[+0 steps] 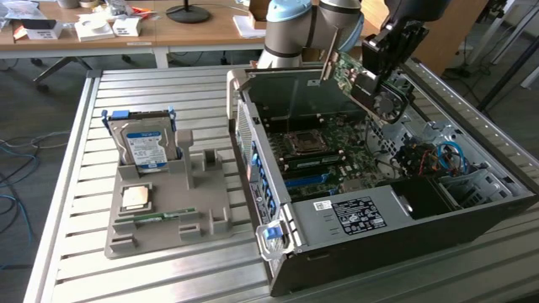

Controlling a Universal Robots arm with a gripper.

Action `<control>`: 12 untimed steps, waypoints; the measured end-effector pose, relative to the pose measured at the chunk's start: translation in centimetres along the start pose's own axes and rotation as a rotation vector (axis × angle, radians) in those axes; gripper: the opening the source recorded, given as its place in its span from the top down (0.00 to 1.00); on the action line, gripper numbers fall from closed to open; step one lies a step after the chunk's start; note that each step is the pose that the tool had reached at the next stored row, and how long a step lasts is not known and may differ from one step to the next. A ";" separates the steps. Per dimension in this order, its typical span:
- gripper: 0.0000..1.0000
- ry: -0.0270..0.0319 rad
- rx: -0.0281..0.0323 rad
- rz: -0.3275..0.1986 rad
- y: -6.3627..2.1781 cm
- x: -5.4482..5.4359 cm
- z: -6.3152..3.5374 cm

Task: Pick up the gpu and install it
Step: 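Insert the gpu into the slot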

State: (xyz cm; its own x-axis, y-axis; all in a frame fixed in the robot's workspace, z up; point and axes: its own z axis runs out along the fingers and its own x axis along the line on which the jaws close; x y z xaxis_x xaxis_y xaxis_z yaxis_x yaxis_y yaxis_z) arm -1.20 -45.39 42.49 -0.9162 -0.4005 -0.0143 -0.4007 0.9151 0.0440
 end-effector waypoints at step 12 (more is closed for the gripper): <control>0.74 0.0101 -0.0017 -0.218 0.00 0.0 0.05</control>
State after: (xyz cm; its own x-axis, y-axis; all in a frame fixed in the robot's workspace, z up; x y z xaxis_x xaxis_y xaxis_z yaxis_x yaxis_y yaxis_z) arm -1.20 -45.39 42.44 -0.8079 -0.5892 -0.0136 -0.5892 0.8069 0.0427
